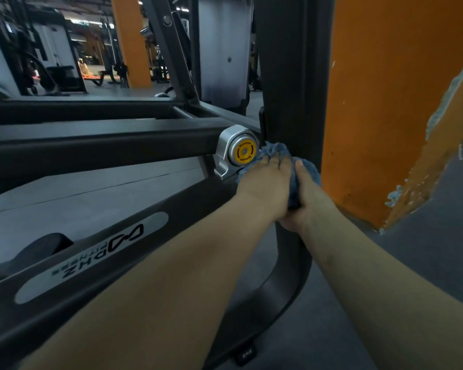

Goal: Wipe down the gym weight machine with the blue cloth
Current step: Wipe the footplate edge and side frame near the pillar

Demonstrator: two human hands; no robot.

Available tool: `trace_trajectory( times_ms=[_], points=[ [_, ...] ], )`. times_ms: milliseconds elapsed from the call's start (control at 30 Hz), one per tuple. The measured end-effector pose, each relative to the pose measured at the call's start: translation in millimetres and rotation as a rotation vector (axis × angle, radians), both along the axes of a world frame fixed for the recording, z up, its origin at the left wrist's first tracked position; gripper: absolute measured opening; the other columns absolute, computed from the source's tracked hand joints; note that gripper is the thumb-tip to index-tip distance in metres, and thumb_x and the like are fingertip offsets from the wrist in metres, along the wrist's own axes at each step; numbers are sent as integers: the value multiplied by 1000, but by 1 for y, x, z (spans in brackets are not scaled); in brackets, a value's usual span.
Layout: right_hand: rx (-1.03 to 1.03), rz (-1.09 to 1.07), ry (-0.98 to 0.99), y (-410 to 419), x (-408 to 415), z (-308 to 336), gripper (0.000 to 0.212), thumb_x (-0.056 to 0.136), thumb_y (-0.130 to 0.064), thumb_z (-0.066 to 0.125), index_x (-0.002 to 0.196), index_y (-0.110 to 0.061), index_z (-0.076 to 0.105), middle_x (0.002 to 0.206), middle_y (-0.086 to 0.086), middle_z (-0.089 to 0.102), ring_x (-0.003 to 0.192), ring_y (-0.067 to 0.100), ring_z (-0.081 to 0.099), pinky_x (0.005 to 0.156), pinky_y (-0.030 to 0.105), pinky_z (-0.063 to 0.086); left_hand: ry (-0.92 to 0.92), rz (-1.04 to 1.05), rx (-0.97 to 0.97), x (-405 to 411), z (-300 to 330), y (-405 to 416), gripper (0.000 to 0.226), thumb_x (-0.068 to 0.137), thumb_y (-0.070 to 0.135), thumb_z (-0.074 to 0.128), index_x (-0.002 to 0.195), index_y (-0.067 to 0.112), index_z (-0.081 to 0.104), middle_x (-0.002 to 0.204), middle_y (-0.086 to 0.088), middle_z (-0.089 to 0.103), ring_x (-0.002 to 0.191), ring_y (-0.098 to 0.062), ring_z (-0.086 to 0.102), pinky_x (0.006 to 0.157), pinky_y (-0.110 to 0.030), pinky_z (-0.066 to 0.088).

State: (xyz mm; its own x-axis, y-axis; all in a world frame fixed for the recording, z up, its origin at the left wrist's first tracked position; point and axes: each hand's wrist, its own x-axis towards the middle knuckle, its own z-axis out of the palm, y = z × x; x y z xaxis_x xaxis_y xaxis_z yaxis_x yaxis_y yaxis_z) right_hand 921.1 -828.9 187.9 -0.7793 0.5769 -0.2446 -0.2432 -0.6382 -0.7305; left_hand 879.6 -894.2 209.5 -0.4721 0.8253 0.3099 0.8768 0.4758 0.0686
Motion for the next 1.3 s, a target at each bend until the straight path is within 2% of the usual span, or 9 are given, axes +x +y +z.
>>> trace_trajectory(
  times_ms=[133, 300, 500, 667, 833, 967, 1100, 1167, 1300],
  points=[
    [-38, -39, -66, -16, 2, -6, 41, 85, -49, 61, 108, -15, 61, 121, 9, 64, 111, 24, 60, 99, 41, 47, 7, -11, 26, 3, -5, -23, 84, 90, 23, 57, 149, 9, -1, 157, -10, 7, 145, -22, 9, 116, -30, 11],
    [23, -45, -107, -67, 4, -18, 29, 87, -34, 63, 108, -14, 63, 110, 10, 68, 91, 21, 67, 82, 39, 55, 5, 11, -44, -3, -20, -81, 82, 93, 21, 53, 150, 13, -5, 158, -5, -1, 145, -17, 4, 115, -25, 3],
    [34, 36, -219, -135, -4, -23, 50, 82, -32, 71, 123, -8, 57, 115, 13, 66, 97, 25, 66, 81, 38, 56, -97, 119, -103, -7, -37, -156, 78, 96, 28, 47, 149, 14, -8, 158, -2, -6, 145, -13, -1, 113, -20, -1],
    [89, 232, -252, -166, -4, -31, 35, 89, -34, 61, 116, -12, 60, 88, 3, 65, 68, 12, 61, 51, 20, 53, -143, 142, -140, -8, -43, -202, 74, 97, 33, 44, 149, 15, -5, 158, -1, -3, 145, -9, -1, 109, -14, -6],
    [-19, 225, -254, -162, -1, -29, 29, 87, -32, 65, 104, -9, 60, 96, 12, 67, 78, 22, 65, 74, 37, 55, -206, 185, -214, -11, -28, -190, 74, 96, 51, 31, 150, 13, -4, 158, -5, -4, 145, -14, -1, 115, -25, 1],
    [43, 14, -205, -151, 10, -32, 21, 87, -18, 65, 104, -7, 60, 95, 12, 68, 76, 18, 65, 63, 27, 53, -335, 211, -220, -34, -14, -157, 81, 92, 60, 31, 150, 17, -4, 158, -5, -5, 146, -17, 1, 116, -30, 7],
    [166, -62, -221, -137, 21, -34, 29, 87, -12, 64, 113, -5, 54, 112, 12, 63, 91, 18, 66, 78, 26, 54, -573, 134, -166, -66, -3, -132, 81, 89, 63, 36, 151, 22, 3, 157, -1, 16, 141, -17, 23, 113, -28, 20],
    [140, -33, -218, -131, 24, -35, 28, 88, -15, 64, 113, -7, 55, 109, 10, 63, 92, 17, 65, 80, 27, 54, -633, 127, -198, -76, 4, -127, 75, 91, 58, 37, 151, 23, 9, 154, -2, 25, 137, -19, 31, 110, -29, 24],
    [45, -60, -278, -119, 25, -36, 8, 93, -13, 52, 95, -17, 59, 81, 3, 57, 64, 12, 52, 58, 26, 46, -100, 230, -76, -56, 10, -129, 53, 97, 43, 41, 142, 16, 33, 140, -11, 40, 128, -27, 37, 104, -39, 35]
  ],
)
